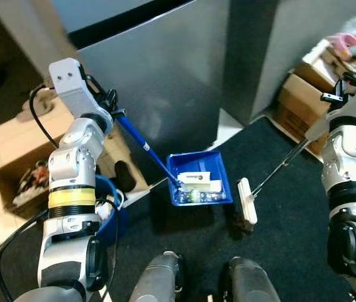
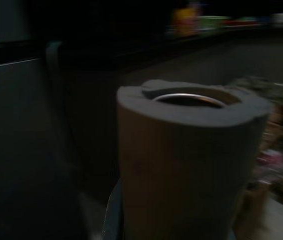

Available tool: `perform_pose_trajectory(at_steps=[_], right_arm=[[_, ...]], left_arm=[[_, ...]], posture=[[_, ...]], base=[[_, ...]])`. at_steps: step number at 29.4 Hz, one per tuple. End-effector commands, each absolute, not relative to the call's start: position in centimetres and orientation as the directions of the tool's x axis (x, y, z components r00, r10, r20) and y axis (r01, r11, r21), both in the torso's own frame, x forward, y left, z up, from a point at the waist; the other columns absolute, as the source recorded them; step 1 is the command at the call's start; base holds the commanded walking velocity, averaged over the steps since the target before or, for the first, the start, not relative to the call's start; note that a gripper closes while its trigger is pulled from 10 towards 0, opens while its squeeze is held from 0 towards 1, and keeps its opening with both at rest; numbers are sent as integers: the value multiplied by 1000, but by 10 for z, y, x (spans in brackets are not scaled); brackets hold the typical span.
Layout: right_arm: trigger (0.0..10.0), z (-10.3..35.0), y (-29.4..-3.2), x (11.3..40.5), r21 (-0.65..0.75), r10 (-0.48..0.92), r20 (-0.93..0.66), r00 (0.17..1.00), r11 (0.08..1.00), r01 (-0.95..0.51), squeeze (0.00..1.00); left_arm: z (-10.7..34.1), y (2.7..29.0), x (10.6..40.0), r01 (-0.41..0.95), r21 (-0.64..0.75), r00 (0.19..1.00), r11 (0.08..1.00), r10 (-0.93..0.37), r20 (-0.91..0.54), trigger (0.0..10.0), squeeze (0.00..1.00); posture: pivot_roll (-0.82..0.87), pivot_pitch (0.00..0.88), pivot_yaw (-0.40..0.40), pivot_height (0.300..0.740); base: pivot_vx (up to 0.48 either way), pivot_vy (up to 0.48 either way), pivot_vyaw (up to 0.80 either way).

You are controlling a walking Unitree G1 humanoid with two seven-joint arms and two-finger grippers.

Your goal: Sweep floor

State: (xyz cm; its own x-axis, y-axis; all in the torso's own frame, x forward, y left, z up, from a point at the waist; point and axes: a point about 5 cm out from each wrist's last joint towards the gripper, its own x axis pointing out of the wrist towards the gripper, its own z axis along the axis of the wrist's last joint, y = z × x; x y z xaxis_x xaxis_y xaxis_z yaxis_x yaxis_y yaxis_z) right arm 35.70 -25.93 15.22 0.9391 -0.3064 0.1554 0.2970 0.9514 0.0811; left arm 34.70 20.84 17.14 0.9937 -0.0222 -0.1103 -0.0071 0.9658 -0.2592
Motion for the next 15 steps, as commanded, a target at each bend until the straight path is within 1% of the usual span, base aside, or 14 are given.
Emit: perform_pose_trajectory(at_steps=[1,15], right_arm=[[10000,159,-259,358,87,-307,183,934,951,296,0],[10000,161,-259,359,85,-307,188,933,951,296,0]], left_arm=[[182,209,347,5,-258,998,966,-22,-60,10000,0],[182,209,347,10,-256,998,967,-27,-60,10000,0]], posture=[[-31,7,58,740],[-32,5,57,740]], base=[[0,0,800],[0,0,800]])
